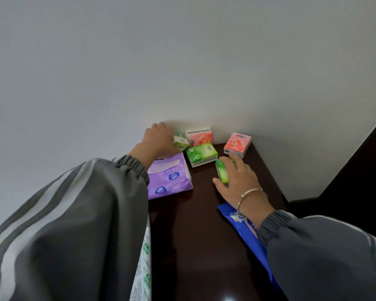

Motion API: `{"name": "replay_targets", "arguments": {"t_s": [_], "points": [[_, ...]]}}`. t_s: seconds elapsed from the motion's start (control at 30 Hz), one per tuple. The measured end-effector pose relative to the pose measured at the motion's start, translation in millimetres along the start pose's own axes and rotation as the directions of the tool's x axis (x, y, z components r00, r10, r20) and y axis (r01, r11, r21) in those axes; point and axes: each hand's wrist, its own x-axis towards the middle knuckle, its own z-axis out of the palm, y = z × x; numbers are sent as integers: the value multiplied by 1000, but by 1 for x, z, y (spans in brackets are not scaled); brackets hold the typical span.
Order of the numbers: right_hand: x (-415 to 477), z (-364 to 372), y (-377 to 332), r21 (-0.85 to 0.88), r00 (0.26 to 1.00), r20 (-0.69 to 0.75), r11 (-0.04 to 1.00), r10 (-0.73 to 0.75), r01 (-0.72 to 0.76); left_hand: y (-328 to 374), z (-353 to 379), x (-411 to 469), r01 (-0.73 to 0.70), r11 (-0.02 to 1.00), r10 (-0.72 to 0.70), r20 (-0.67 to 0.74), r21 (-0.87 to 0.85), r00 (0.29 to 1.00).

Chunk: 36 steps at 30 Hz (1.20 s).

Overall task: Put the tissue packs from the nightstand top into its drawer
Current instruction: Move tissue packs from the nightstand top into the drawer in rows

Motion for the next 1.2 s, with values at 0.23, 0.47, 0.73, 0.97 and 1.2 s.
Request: {"name": "replay_targets", "arguments": {"t_s": [0.23, 0.47, 0.73, 0.97, 1.2], "points": [[-2, -1, 2, 52, 1000, -18, 999, 2, -1, -8, -33, -35, 94, 906, -204, -231, -413, 951], [-6, -12, -4, 191, 995, -94, 982, 17, 1, -31, -35, -142, 41, -121, -298, 76, -992, 952], [26, -32, -54, 115, 976, -193, 985, -103, 126, -18, 35, -199, 50, -724, -135, 213, -688, 968], [72, -3, -76, -198, 995, 83, 979, 54, -37, -23, 49, -203, 24, -856, -68, 159, -517, 985], [87, 9, -78, -208, 994, 53, 974, 99, -86, -27, 53, -200, 21, -833, -65, 136, -553, 989]]}}
